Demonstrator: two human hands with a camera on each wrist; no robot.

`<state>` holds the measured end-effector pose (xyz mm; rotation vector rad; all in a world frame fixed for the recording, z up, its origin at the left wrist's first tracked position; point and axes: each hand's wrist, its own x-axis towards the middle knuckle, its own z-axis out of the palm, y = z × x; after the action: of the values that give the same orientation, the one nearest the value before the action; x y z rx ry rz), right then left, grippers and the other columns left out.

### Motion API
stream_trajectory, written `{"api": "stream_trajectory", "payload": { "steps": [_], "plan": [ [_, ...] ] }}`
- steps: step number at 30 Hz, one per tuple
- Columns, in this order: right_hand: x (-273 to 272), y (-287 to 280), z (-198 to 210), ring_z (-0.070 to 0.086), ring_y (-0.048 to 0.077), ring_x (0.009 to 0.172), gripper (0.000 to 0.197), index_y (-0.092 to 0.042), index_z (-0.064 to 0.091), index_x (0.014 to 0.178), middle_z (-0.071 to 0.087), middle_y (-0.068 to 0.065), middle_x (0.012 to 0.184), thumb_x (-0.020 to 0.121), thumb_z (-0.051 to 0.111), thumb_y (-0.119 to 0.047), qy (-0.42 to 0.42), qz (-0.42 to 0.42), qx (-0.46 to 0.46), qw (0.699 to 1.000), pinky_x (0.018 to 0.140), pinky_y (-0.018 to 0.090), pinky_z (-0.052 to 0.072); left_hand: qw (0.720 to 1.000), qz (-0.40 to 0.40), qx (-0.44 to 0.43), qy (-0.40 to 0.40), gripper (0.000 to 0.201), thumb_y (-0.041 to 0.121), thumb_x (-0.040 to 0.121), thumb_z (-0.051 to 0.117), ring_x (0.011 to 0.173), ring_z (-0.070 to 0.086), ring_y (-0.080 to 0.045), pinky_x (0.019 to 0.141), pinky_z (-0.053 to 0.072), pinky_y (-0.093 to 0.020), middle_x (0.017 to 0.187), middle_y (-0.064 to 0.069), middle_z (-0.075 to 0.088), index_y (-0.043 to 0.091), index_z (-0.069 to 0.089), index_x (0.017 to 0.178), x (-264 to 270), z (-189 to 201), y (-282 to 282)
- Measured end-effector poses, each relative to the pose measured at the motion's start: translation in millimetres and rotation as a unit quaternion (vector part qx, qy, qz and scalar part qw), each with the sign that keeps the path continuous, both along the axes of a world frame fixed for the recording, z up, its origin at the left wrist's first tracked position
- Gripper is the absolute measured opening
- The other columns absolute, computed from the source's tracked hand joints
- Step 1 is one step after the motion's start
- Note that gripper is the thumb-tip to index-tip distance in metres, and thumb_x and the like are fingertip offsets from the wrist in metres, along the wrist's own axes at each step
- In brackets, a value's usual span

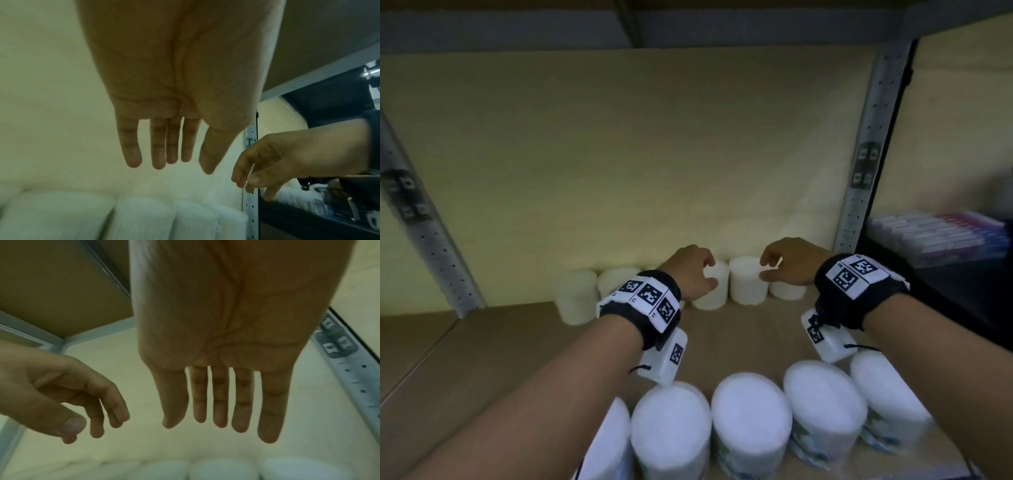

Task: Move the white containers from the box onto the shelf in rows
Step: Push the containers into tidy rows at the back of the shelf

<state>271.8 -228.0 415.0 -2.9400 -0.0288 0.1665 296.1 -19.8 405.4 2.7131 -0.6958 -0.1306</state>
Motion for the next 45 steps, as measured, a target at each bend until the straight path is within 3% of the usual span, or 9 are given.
{"api": "stream_trajectory", "payload": {
  "steps": [7, 13, 19, 28, 33, 38, 41, 43, 45],
  "plan": [
    [53.5, -63.6, -18.3, 0.054, 0.024, 0.117, 0.044, -0.014, 0.058, 0.123, 0.055, 0.006, 0.131, 0.089, 0.06, -0.042, 0.003, -0.063, -0.025, 0.998, 0.097, 0.032, 0.043, 1.0, -0.011, 0.009, 0.006, 0.053, 0.033, 0.091, 0.058, 0.125, 0.047, -0.025, 0.101, 0.041, -0.033, 0.139, -0.009, 0.042, 0.011, 0.044, 0.137, 61.0, -26.1, -73.0],
    [87.4, -86.9, -40.9, 0.044, 0.026, 0.13, 0.053, -0.011, 0.051, 0.132, 0.046, 0.009, 0.141, 0.093, 0.052, -0.046, 0.026, -0.086, -0.053, 0.995, 0.107, 0.035, 0.037, 1.0, 0.001, 0.011, 0.005, 0.055, 0.037, 0.091, 0.054, 0.128, 0.044, -0.029, 0.105, 0.041, -0.042, 0.141, -0.011, 0.039, 0.009, 0.043, 0.137, 96.6, -50.6, -115.8],
    [105.4, -91.9, -52.1, 0.053, 0.029, 0.122, 0.055, -0.004, 0.054, 0.128, 0.053, 0.013, 0.134, 0.09, 0.058, -0.045, 0.036, -0.081, -0.067, 0.994, 0.102, 0.036, 0.045, 0.998, -0.001, 0.059, 0.008, 0.053, 0.037, 0.092, 0.054, 0.127, 0.045, -0.03, 0.105, 0.042, -0.041, 0.14, -0.012, 0.042, 0.007, 0.047, 0.135, 114.1, -65.4, -127.6],
    [107.8, -90.1, -54.7, 0.051, 0.029, 0.12, 0.051, -0.006, 0.053, 0.126, 0.053, 0.012, 0.131, 0.09, 0.061, -0.041, 0.03, -0.082, -0.087, 0.992, 0.099, 0.034, 0.042, 0.998, -0.016, 0.052, -0.021, 0.05, 0.036, 0.094, 0.053, 0.126, 0.046, -0.031, 0.106, 0.041, -0.039, 0.137, -0.015, 0.045, 0.003, 0.051, 0.132, 109.0, -69.4, -125.8],
    [106.7, -91.0, -50.7, 0.05, 0.026, 0.124, 0.045, -0.014, 0.056, 0.129, 0.049, 0.007, 0.137, 0.086, 0.067, -0.023, 0.036, -0.063, -0.083, 0.994, 0.103, 0.033, 0.042, 0.999, -0.008, 0.047, -0.019, 0.05, 0.035, 0.093, 0.054, 0.127, 0.046, -0.031, 0.105, 0.042, -0.043, 0.138, -0.014, 0.046, 0.004, 0.052, 0.132, 109.1, -69.9, -125.2],
    [109.3, -90.6, -48.5, 0.045, 0.027, 0.131, 0.048, -0.019, 0.056, 0.132, 0.042, 0.008, 0.145, 0.087, 0.054, -0.002, 0.046, -0.05, -0.058, 0.996, 0.106, 0.034, 0.041, 0.999, -0.01, 0.041, -0.026, 0.049, 0.034, 0.092, 0.055, 0.125, 0.047, -0.032, 0.104, 0.043, -0.043, 0.137, -0.015, 0.047, 0.004, 0.053, 0.13, 110.3, -71.1, -125.0],
    [112.0, -87.4, -49.9, 0.043, 0.028, 0.132, 0.044, -0.017, 0.052, 0.135, 0.041, 0.008, 0.146, 0.091, 0.058, -0.021, 0.024, -0.077, -0.057, 0.995, 0.108, 0.036, 0.038, 0.999, -0.014, 0.042, -0.03, 0.048, 0.035, 0.093, 0.055, 0.123, 0.048, -0.032, 0.102, 0.044, -0.043, 0.135, -0.015, 0.048, 0.004, 0.054, 0.129, 110.8, -72.1, -124.5],
    [112.3, -85.2, -53.0, 0.044, 0.031, 0.13, 0.054, -0.014, 0.048, 0.137, 0.041, 0.011, 0.143, 0.092, 0.054, -0.044, 0.026, -0.098, -0.081, 0.992, 0.108, 0.038, 0.038, 0.998, -0.016, 0.047, -0.03, 0.048, 0.035, 0.093, 0.054, 0.124, 0.047, -0.032, 0.103, 0.044, -0.043, 0.136, -0.015, 0.047, 0.004, 0.053, 0.129, 111.3, -72.2, -124.2],
    [112.8, -84.4, -57.1, 0.046, 0.032, 0.128, 0.063, -0.012, 0.046, 0.138, 0.041, 0.013, 0.142, 0.09, 0.052, -0.053, 0.043, -0.104, -0.095, 0.989, 0.107, 0.039, 0.04, 0.998, -0.017, 0.049, -0.029, 0.049, 0.035, 0.093, 0.053, 0.126, 0.046, -0.032, 0.104, 0.042, -0.043, 0.137, -0.015, 0.045, 0.004, 0.052, 0.13, 111.8, -72.6, -123.8]
  ]
}}
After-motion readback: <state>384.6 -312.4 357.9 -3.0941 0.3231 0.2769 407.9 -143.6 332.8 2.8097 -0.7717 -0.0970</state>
